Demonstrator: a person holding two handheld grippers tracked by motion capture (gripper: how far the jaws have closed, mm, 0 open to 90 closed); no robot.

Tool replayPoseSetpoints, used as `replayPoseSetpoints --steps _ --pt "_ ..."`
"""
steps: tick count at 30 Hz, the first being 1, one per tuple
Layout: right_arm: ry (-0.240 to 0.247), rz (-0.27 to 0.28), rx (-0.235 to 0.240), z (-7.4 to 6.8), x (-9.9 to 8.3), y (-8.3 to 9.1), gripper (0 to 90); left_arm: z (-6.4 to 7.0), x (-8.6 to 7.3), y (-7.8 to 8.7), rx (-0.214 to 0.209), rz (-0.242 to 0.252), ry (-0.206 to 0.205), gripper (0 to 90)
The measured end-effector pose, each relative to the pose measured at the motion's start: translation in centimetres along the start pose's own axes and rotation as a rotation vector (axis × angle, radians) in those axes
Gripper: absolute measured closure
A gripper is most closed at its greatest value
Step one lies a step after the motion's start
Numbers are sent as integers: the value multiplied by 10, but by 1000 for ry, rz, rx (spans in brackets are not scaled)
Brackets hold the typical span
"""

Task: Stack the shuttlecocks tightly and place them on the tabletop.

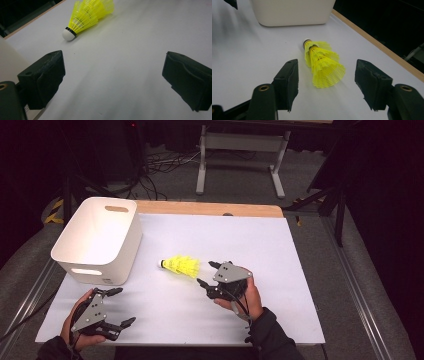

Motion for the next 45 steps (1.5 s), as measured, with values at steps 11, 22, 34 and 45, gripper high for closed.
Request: replayPoseSetpoints --steps 11,22,34,45 --pt "25 -13 -25 -3 -11 10 264 -1 0 -1 2 -1 2 53" --pt "34 3 -34 -6 -24 21 209 -2 0 0 11 0 3 52" --pt "36 7 -41 -12 -38 29 166 -2 0 0 15 -2 6 52" --pt "19 -15 -71 -12 -59 40 150 -4 -1 -1 10 0 18 52"
Point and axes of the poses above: each handheld gripper's, and its own axes: y roughly backward along the jaws, x roughly out of its top, z roughly to its right, the point moved 5 cm from there along -y, roughly forward along the jaws, and after that the axes turned 8 degrees about x, right-handed, at the moved point
